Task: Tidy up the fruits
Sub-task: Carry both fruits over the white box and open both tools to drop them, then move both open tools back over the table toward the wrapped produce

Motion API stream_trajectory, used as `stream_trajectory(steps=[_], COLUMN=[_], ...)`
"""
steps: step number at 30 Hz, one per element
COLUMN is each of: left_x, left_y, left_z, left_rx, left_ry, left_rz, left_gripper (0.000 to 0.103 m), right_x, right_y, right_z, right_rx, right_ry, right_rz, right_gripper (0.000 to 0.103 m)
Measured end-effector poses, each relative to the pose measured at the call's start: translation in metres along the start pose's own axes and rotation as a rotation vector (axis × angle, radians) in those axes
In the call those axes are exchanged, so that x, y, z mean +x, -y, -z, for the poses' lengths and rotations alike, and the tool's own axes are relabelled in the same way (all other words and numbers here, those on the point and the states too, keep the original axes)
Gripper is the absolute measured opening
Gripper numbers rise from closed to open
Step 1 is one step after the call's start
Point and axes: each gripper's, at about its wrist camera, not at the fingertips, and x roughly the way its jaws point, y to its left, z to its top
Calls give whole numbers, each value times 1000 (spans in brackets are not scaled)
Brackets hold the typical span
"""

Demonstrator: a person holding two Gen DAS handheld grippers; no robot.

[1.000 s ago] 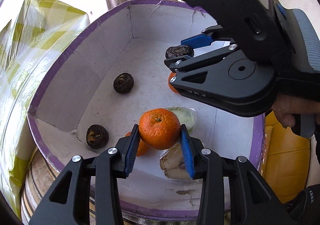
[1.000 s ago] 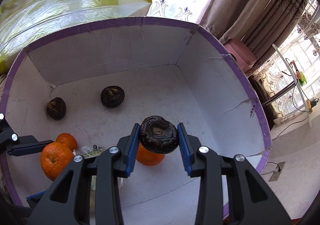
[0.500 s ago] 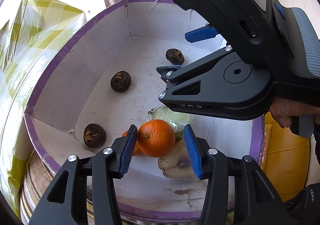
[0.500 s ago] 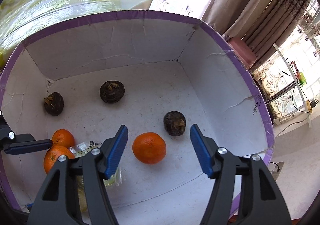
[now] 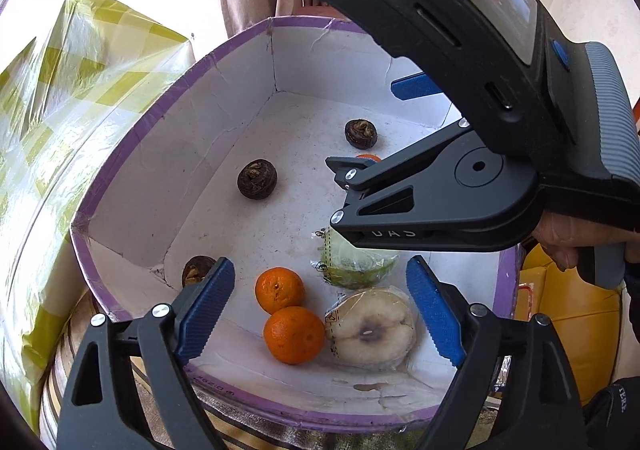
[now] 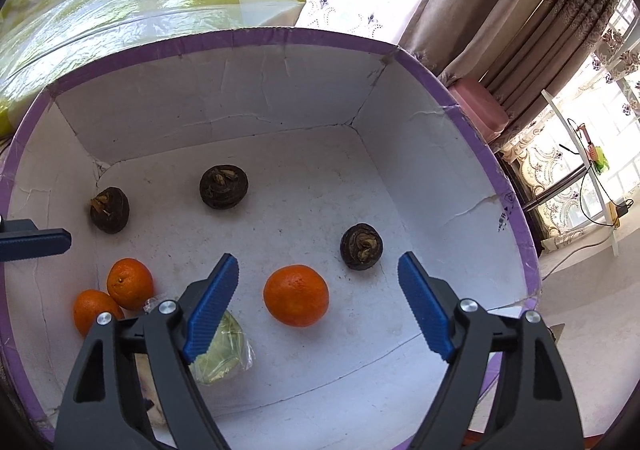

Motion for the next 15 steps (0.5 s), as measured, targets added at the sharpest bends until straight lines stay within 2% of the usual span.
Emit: stream_trajectory(steps=[7,15], left_x=[-22,-49], left_y=[-3,-24], left_z=[7,9], left_rx=[-23,-115], left_ry=[55,139], left_rz=[-14,-33], left_gripper=[85,86], right_x=[-12,-28], right_y=[-3,-1], right_z=[-5,-14], right_rx=[4,52], right_ry=[23,73], right_rz=[15,9], right_gripper=[82,82])
